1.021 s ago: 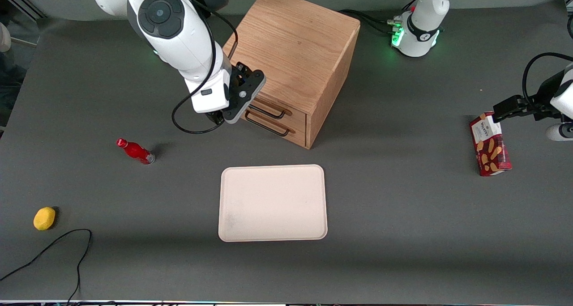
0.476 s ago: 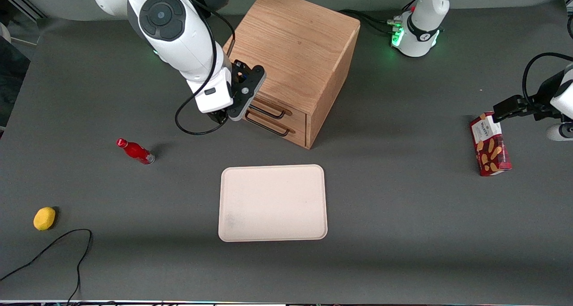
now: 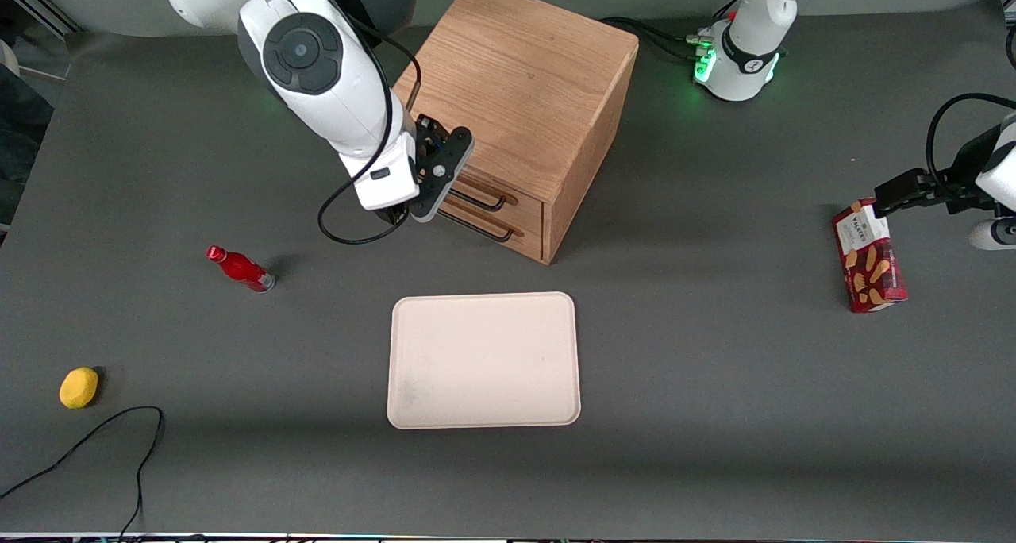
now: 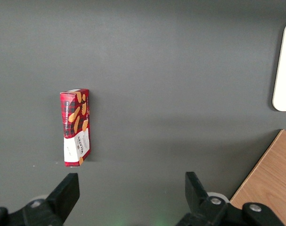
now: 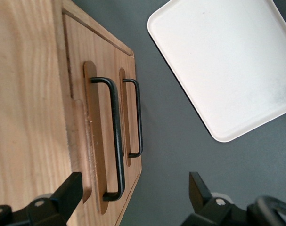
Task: Open upper drawer
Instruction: 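Lower the open right gripper around the upper drawer handle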
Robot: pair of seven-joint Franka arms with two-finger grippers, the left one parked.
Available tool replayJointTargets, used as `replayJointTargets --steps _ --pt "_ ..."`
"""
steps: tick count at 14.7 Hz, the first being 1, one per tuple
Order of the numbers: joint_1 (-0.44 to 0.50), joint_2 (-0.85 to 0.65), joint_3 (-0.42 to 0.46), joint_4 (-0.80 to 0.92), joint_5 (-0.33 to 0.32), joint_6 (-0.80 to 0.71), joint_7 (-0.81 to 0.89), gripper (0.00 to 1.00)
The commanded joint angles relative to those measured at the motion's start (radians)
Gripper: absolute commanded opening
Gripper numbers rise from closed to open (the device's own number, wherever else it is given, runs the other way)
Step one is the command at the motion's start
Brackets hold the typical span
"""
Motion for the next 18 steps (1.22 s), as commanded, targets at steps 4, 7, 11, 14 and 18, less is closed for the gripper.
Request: replayJointTargets --steps 4,7,11,14,18 --pt "0.008 -0.013 -0.008 -0.089 0.027 0.098 -0.029 1.0" --pt "0.015 -0.015 -0.007 -0.105 0.027 0.11 -0.031 1.0" --pt "0.02 -0.013 -0.002 -0.134 0.029 0.153 -0.031 1.0" --pt "0.021 -0.013 0.0 -0.157 0.029 0.182 -0.031 1.0" --pt "0.023 -0.013 0.0 -0.171 0.027 0.199 -0.031 1.0"
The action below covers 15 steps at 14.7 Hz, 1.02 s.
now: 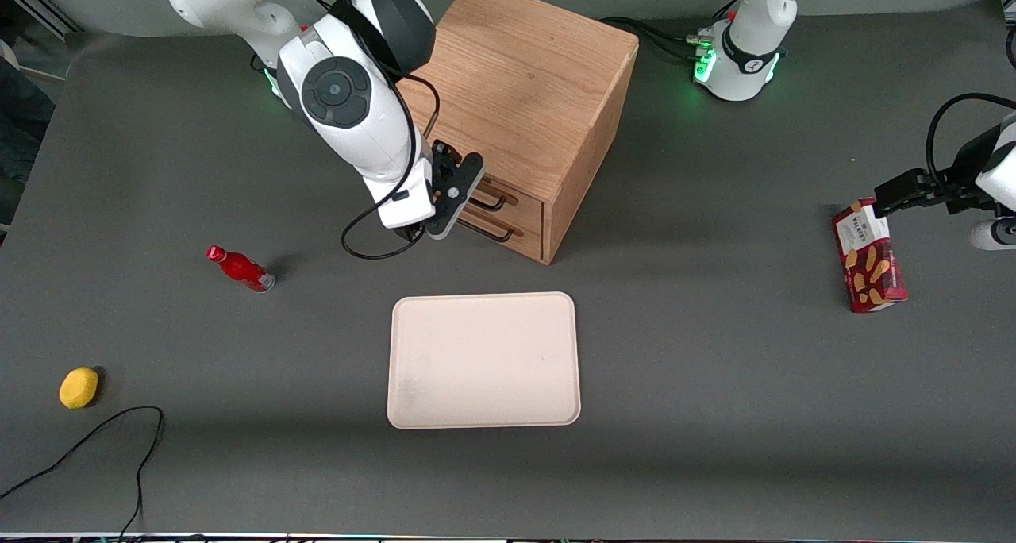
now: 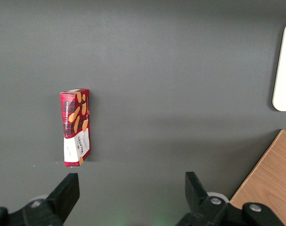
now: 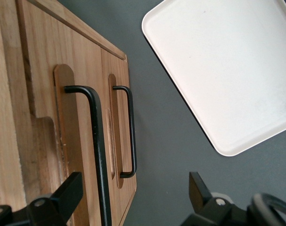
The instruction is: Open upper drawer
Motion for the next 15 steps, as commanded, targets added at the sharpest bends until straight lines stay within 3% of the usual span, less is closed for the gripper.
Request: replayJointTargets --steps 1,15 --pt "0.007 -0.014 -0.006 -0.038 0.027 0.04 -0.03 1.0" --pt "0.011 -0.011 0.004 -0.088 0.03 0.105 -0.056 1.0"
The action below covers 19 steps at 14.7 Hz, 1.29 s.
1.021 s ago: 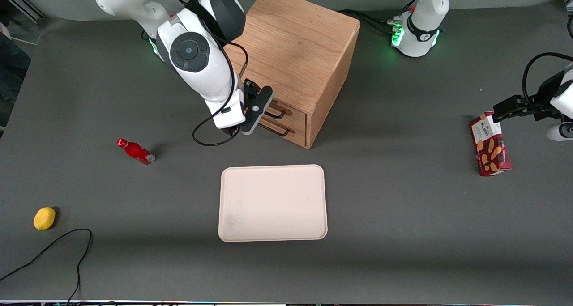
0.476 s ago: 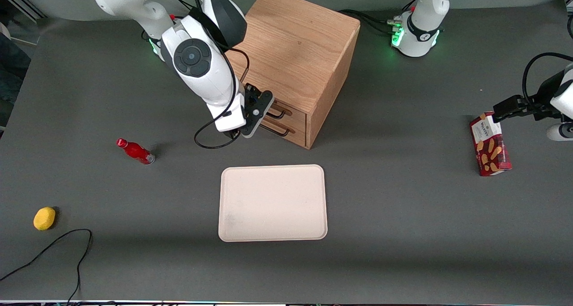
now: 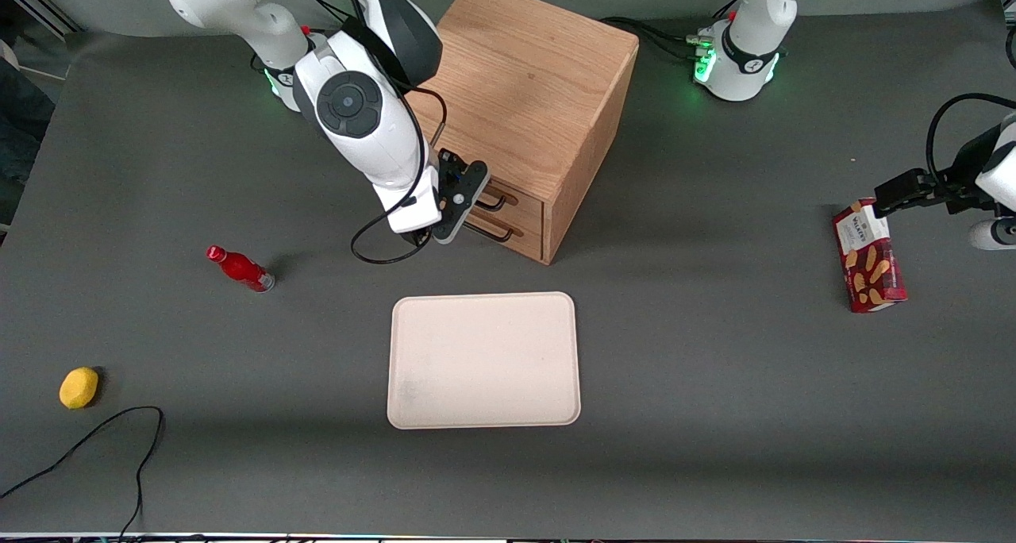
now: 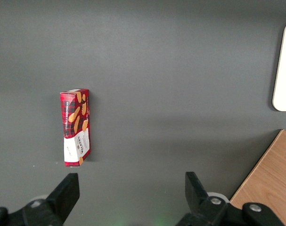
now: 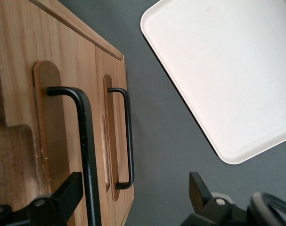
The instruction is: Open upper drawer
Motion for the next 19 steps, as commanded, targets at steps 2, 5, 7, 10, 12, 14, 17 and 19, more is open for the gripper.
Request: replayJointTargets --steps 2,5,7,10,12,14,17,19 --pt "0.009 -0.008 -0.005 -0.016 0.029 0.009 -0.048 1.0" --pt "0.008 -0.003 -0.005 -0.046 0.029 0.043 -0.054 1.0" --pt "0.008 0.0 -0.005 -0.048 0.027 0.044 -0.054 1.0" --pt "0.006 0.011 -0.006 -0.046 0.025 0.049 -0.054 1.0" --pt "0.006 0.018 -0.006 -0.048 0.024 0.055 -0.054 1.0" --pt "0.004 0.027 -0.006 -0.046 0.024 0.057 -0.054 1.0" --pt "0.004 0.031 -0.006 -0.048 0.021 0.058 -0.053 1.0" --pt "0.0 0.031 -0.006 -0.046 0.018 0.058 -0.054 1.0"
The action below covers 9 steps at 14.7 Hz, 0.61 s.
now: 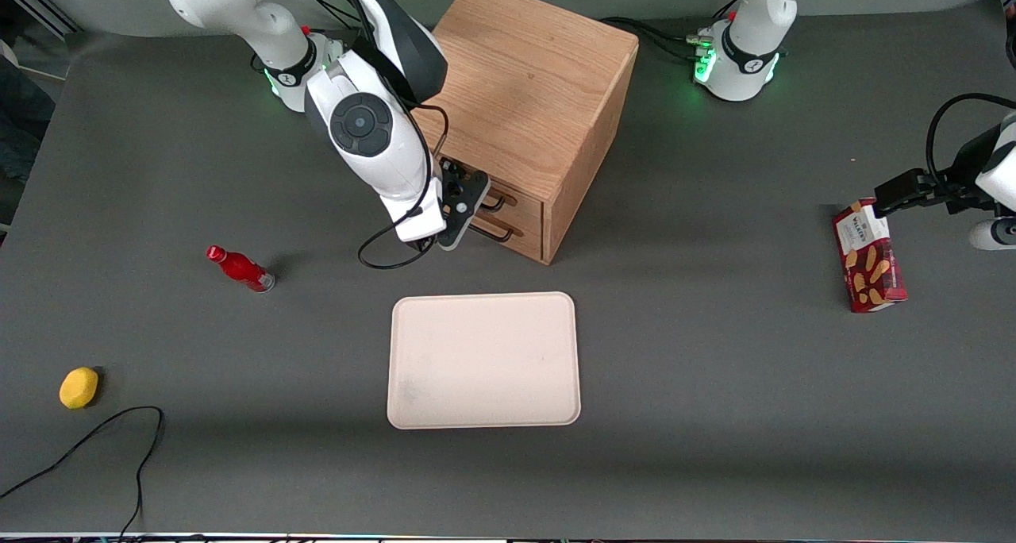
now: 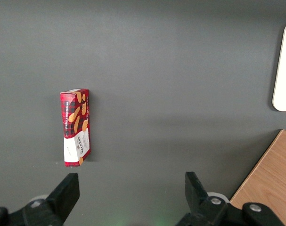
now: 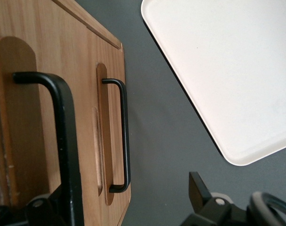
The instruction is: Open upper drawer
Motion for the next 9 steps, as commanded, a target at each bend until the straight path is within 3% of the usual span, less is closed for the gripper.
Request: replayJointTargets --steps 1,9 --pt "-0.003 0.007 -0.007 0.001 0.016 0.018 -0.03 1.0" --pt "-0.029 0.046 -0.012 0.026 0.012 0.057 -0.056 1.0"
